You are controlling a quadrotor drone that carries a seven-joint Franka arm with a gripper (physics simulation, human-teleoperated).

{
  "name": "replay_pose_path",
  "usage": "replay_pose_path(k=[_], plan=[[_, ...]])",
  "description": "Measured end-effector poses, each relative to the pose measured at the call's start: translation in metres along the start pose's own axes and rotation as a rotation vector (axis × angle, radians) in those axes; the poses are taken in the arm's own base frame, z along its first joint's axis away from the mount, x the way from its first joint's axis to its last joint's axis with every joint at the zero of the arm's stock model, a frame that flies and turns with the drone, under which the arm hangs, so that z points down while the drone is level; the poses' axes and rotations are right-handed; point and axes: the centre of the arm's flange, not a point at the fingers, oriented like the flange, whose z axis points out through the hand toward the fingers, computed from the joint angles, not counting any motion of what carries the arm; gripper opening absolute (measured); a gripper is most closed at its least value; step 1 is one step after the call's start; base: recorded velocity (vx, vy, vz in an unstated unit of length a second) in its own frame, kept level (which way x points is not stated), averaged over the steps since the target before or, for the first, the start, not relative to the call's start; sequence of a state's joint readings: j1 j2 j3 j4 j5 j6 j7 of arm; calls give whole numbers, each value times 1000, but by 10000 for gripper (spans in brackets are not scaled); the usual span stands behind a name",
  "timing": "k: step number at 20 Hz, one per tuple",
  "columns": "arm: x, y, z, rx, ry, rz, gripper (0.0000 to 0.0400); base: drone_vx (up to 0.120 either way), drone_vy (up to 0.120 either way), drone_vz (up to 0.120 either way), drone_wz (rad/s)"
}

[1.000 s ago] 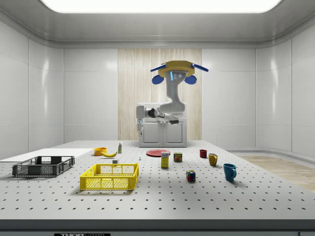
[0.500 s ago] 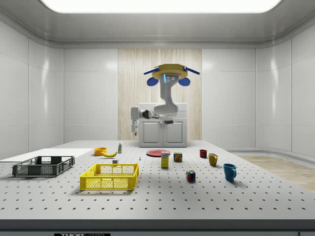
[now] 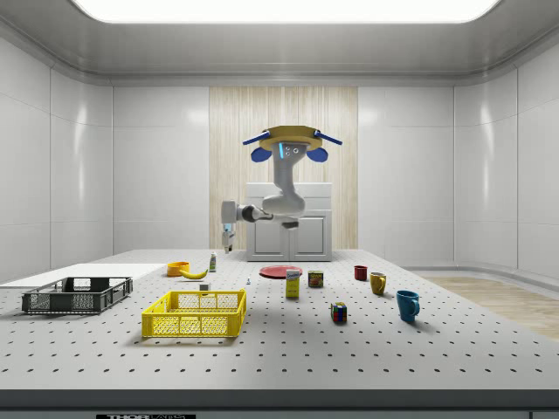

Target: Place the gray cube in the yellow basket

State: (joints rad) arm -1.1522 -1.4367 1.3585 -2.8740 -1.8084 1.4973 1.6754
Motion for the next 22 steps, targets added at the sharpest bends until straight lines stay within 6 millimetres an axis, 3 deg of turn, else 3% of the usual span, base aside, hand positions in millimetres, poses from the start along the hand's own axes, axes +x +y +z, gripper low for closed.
replay_pose_path(k=[13,18,22], plan=[[0,0,0,0,0,0,400,120,0,-117,0],[0,0,0,0,0,0,400,120,-16,0,0],[0,0,3,0,0,0,400,10,0,0,0]])
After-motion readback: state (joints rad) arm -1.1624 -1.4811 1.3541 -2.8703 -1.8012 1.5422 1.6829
